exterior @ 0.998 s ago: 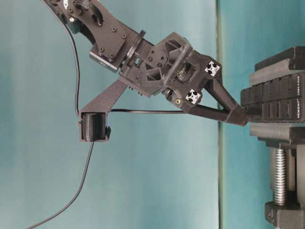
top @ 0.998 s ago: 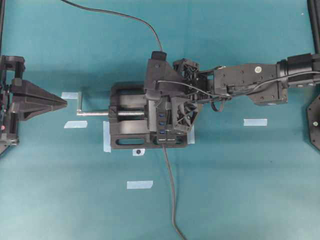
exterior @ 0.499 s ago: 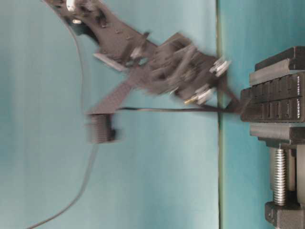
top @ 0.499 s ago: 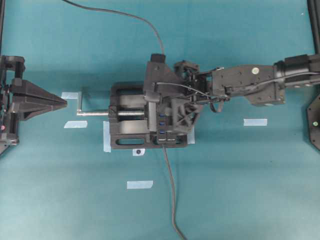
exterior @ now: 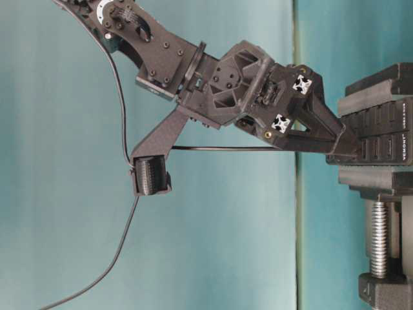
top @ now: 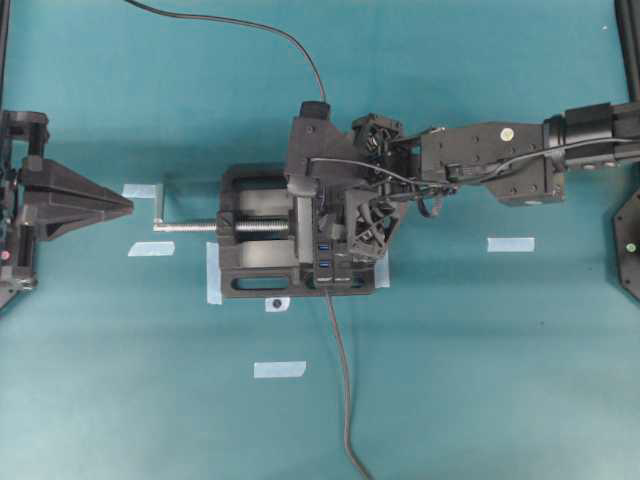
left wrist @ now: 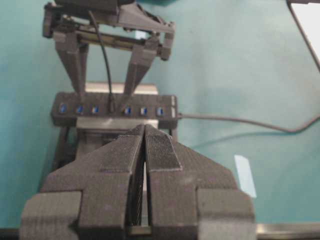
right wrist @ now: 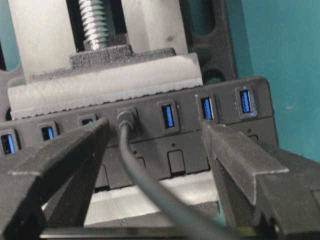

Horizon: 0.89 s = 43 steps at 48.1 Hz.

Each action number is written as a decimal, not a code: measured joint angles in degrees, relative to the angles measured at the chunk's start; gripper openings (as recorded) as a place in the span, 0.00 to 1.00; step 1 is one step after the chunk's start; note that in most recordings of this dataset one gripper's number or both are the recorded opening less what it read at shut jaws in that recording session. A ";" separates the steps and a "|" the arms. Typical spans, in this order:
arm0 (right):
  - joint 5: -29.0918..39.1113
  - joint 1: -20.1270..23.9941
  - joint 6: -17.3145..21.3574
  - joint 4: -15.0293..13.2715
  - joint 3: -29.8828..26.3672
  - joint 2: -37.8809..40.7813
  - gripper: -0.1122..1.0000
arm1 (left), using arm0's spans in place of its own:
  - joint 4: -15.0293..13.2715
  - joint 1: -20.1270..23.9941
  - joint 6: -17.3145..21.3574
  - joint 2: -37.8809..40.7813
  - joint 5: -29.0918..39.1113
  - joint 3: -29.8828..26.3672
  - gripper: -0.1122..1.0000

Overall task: Insert the USB into the center port of the fixed hub
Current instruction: 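Press the plug fully in and open the right gripper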

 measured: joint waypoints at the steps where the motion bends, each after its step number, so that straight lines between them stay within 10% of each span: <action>1: 0.00 0.00 -0.09 0.00 0.00 0.00 0.85 | 0.00 0.00 0.00 -0.09 0.09 0.00 0.10; 43: -0.09 0.79 -0.09 0.00 0.18 -4.31 0.85 | -0.09 0.00 0.00 -0.09 0.00 0.00 0.10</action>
